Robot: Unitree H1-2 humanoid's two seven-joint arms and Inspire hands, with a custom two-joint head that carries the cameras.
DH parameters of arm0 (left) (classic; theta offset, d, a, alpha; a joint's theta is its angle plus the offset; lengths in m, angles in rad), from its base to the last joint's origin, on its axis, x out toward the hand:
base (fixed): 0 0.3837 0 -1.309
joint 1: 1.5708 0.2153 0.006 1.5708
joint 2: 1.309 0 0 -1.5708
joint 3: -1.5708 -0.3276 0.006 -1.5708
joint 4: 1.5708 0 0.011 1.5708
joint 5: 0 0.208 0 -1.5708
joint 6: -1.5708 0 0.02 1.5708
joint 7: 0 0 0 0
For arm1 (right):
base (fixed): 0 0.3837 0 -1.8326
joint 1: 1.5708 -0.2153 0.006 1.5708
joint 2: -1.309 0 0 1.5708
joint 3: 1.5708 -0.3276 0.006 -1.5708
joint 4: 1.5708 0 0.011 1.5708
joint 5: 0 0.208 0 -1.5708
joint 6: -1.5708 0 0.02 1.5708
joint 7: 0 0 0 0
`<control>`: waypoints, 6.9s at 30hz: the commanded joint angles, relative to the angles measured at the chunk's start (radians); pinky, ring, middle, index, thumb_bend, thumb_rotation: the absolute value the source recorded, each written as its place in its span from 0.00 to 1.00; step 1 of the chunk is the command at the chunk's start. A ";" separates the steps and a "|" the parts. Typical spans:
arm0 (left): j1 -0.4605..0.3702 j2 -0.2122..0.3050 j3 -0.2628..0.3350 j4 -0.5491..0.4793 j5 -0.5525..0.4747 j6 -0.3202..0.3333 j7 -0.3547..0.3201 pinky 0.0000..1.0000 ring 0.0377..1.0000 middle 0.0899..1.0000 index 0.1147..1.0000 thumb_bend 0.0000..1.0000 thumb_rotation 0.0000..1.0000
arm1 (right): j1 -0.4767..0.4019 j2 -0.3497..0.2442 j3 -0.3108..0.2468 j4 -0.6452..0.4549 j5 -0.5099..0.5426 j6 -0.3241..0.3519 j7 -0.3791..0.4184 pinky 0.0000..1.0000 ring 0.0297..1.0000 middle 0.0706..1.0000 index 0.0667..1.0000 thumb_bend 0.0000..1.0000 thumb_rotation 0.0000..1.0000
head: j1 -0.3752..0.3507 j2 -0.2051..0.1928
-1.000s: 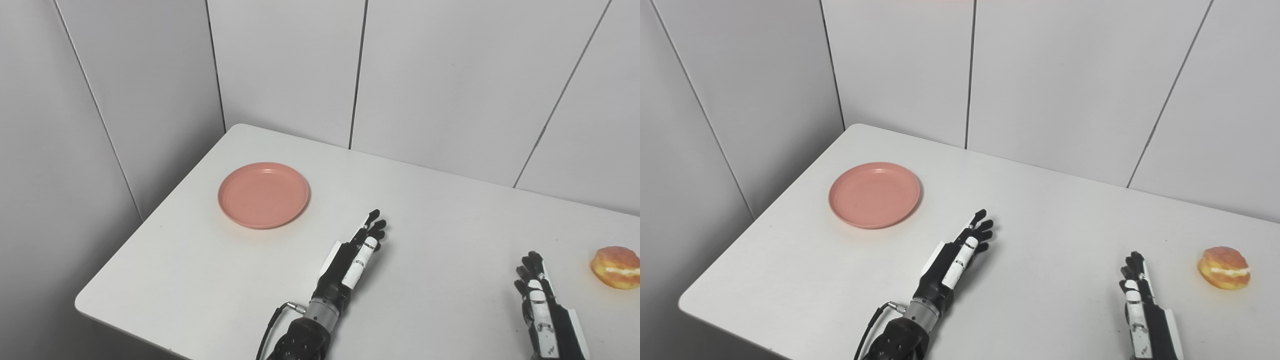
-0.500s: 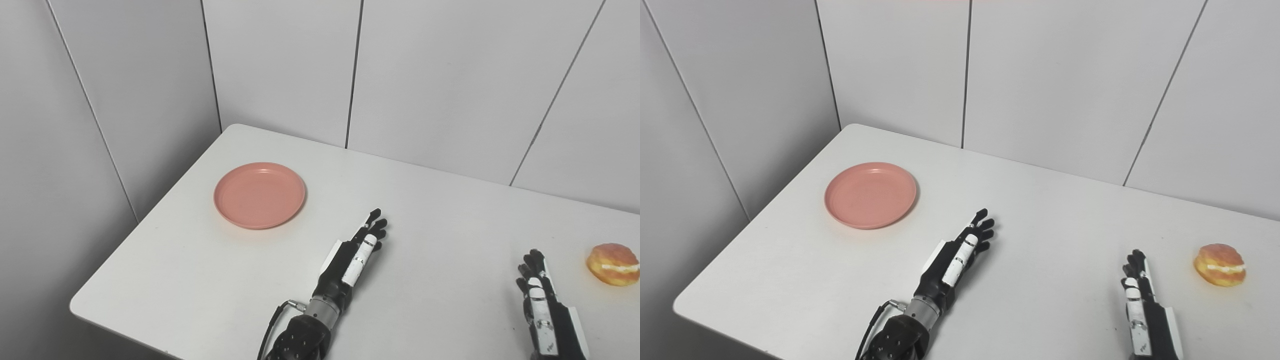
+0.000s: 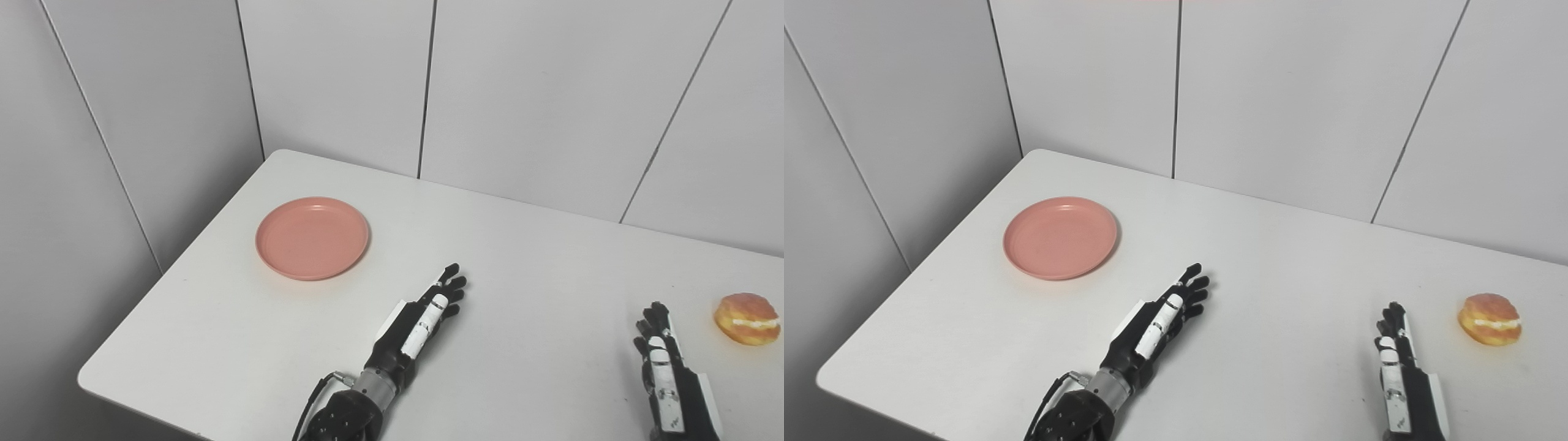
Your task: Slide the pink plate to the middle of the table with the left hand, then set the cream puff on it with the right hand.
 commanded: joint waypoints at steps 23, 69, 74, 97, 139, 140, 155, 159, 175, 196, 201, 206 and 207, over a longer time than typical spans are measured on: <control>-0.140 0.084 0.113 -0.311 -0.062 0.132 0.018 0.94 0.91 0.92 0.91 0.47 1.00 | 0.054 0.021 0.006 0.109 0.005 -0.046 0.003 1.00 1.00 1.00 1.00 0.07 1.00 | 0.007 0.020; -0.366 0.335 0.503 -0.011 -0.206 0.005 0.134 0.96 0.94 0.95 0.94 0.46 1.00 | 0.055 0.018 0.004 0.110 0.014 -0.045 0.013 1.00 1.00 1.00 1.00 0.08 1.00 | 0.014 0.028; -0.361 0.349 0.525 0.018 -0.221 -0.001 0.144 0.97 0.96 0.96 0.95 0.46 1.00 | 0.055 0.015 0.002 0.115 0.009 -0.055 0.009 1.00 1.00 1.00 1.00 0.07 1.00 | 0.015 0.026; -0.329 0.355 0.541 0.135 -0.254 0.004 0.151 0.98 0.96 0.95 0.94 0.42 1.00 | 0.059 0.010 0.003 0.101 0.026 -0.035 0.017 1.00 1.00 1.00 1.00 0.07 1.00 | 0.021 0.036; -0.319 0.364 0.529 0.449 -0.306 -0.085 0.110 0.98 0.96 0.96 0.93 0.36 1.00 | 0.061 0.006 0.005 0.091 0.017 -0.027 0.012 1.00 1.00 1.00 1.00 0.07 1.00 | 0.016 0.053; -0.320 0.365 0.527 0.461 -0.309 -0.086 0.105 0.99 0.96 0.96 0.93 0.36 1.00 | 0.060 0.007 0.005 0.091 0.018 -0.026 0.012 1.00 1.00 1.00 1.00 0.07 1.00 | 0.014 0.054; -0.332 0.347 0.465 0.535 -0.310 -0.092 0.052 0.97 0.94 0.93 0.92 0.40 1.00 | 0.065 0.012 0.008 0.073 0.013 -0.002 0.007 1.00 1.00 1.00 1.00 0.10 1.00 | 0.002 0.064; -0.319 0.325 0.443 0.480 -0.317 -0.044 0.056 0.97 0.94 0.93 0.93 0.39 1.00 | 0.061 0.010 0.009 0.090 0.009 -0.027 0.008 1.00 1.00 1.00 1.00 0.09 1.00 | -0.004 0.068; -0.299 0.259 0.371 0.404 -0.331 0.045 0.037 0.97 0.94 0.93 0.93 0.37 1.00 | 0.061 0.012 0.016 0.088 -0.010 -0.038 0.007 1.00 1.00 1.00 1.00 0.13 1.00 | -0.036 0.087; -0.301 0.172 0.307 0.455 -0.332 0.047 -0.024 0.96 0.94 0.93 0.93 0.38 1.00 | 0.065 0.027 0.022 0.079 -0.045 -0.023 -0.011 1.00 0.98 1.00 1.00 0.17 1.00 | -0.105 0.116; -0.299 0.157 0.291 0.457 -0.329 0.058 -0.046 0.94 0.93 0.93 0.93 0.39 1.00 | 0.066 0.028 0.029 0.077 -0.068 -0.032 -0.021 1.00 0.98 1.00 1.00 0.19 1.00 | -0.132 0.127; -0.293 0.144 0.263 0.446 -0.311 0.068 -0.056 0.93 0.92 0.91 0.92 0.40 1.00 | 0.066 0.031 0.037 0.078 -0.101 -0.035 -0.037 0.98 0.97 0.99 1.00 0.18 1.00 | -0.160 0.138; -0.293 0.142 0.257 0.445 -0.309 0.067 -0.058 0.93 0.91 0.91 0.91 0.41 1.00 | 0.067 0.032 0.037 0.077 -0.103 -0.033 -0.036 0.99 0.97 0.99 1.00 0.18 1.00 | -0.166 0.140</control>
